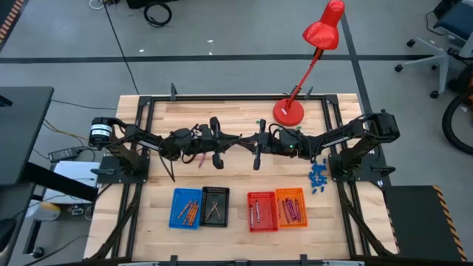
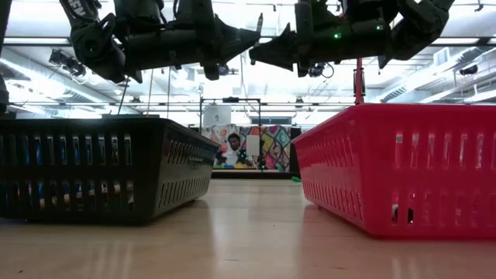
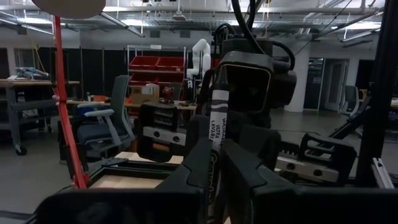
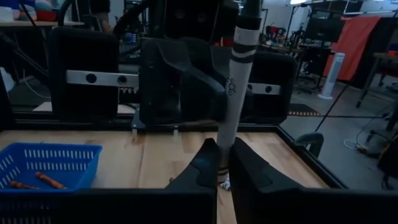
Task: Sort crayons
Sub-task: Put the black crayon into the red basket
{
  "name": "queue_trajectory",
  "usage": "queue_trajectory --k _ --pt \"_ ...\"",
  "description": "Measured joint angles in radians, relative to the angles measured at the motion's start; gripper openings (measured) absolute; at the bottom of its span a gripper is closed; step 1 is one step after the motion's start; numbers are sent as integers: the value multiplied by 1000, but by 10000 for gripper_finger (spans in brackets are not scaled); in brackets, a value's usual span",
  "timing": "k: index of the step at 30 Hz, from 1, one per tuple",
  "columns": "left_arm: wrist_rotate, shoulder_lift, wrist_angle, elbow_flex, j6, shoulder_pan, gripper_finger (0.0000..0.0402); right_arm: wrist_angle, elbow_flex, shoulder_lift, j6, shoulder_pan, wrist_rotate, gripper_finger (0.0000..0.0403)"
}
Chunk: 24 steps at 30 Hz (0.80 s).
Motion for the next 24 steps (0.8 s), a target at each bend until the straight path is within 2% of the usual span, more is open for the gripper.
queue_trajectory --k 5,12,16,21,24 --pt "0 0 -23 0 40 0 53 -33 0 0 -16 0 38 31" --pt "0 0 -27 0 71 1 149 -69 0 0 -2 12 138 41" --pt "2 -2 -100 0 88 -6 187 -106 0 0 30 40 207 41" --pt "10 -2 -239 0 85 -18 200 -224 0 0 152 96 327 41" --pt "9 -2 -319 0 79 -24 200 -282 0 0 270 138 354 43"
